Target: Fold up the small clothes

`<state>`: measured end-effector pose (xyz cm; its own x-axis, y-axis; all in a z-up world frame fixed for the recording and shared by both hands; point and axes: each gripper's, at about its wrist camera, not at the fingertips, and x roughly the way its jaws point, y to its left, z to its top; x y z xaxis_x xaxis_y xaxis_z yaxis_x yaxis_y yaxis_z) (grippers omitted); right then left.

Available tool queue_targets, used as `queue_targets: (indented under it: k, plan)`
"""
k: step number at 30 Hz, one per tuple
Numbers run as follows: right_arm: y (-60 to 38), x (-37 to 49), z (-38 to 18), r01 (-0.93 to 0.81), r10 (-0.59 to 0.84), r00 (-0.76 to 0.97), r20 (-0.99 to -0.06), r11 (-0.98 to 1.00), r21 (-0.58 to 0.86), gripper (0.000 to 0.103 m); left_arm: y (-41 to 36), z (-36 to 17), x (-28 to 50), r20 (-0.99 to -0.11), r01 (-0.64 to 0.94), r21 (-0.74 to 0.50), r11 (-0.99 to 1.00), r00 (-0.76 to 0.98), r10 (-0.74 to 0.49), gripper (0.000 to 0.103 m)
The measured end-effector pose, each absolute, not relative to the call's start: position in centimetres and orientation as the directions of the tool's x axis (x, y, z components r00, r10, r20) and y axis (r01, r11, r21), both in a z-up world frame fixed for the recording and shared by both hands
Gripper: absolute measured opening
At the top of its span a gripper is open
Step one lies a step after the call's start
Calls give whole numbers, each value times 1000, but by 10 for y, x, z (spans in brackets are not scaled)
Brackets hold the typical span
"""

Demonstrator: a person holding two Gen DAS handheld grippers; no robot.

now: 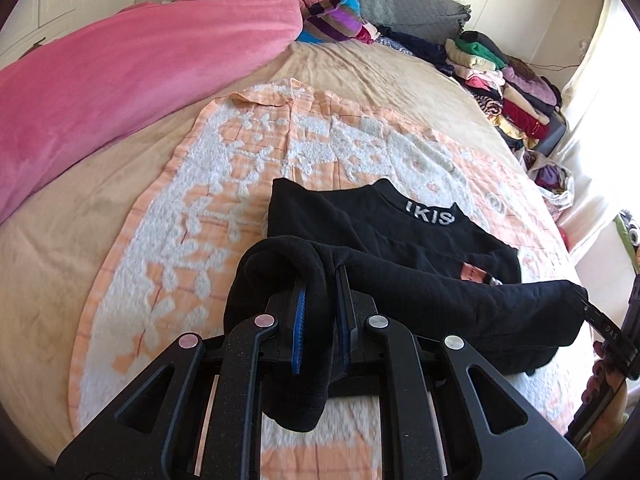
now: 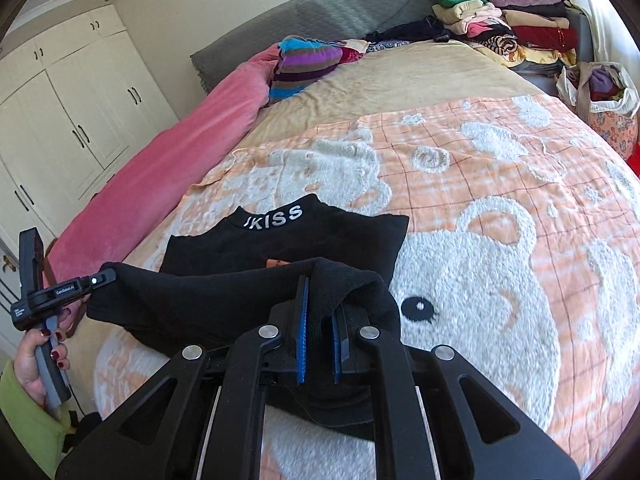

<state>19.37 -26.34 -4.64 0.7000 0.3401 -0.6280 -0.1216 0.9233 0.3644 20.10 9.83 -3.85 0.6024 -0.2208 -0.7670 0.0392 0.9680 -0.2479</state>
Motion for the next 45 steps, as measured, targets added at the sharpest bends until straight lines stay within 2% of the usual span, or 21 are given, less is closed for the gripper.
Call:
queue_targets:
  k: [10,14,17,20,25,30,33,37,45]
  plan:
    - [-279,225,-89,-97,357,631,-689,917,386,10,96,-75,245,-822,-53,-232,971,544,-167,8]
    - [-286,222,-85,-113,393,626,-673,901,420,16,99,-76,248,-813,-58,-232,971,560,-160,19]
    - [-289,219,-81,-131,406,617,-674,898,420,25,112,-64,243,-791,-82,-260,962,590,-164,28]
    - [-297,215,-74,-85,334,647,-685,925,371,59,118,-50,232,-776,-81,-244,966,614,-144,29]
    - [-316,212,-64,-69,336,662,-670,918,391,59,110,-37,204,-765,-33,-202,979,629,-137,36]
    - [-317,207,-55,-118,367,638,-677,915,385,61,97,-47,174,-772,-8,-262,965,602,-205,44]
    - [-308,203,-51,-176,386,613,-690,917,357,61,81,-63,162,-769,22,-359,933,559,-310,44]
    - [-295,202,-55,-206,387,578,-718,921,330,61,44,-77,154,-790,98,-360,928,497,-359,45]
    - [-290,204,-64,-204,386,554,-737,922,330,61,2,-101,153,-802,145,-405,903,419,-426,45]
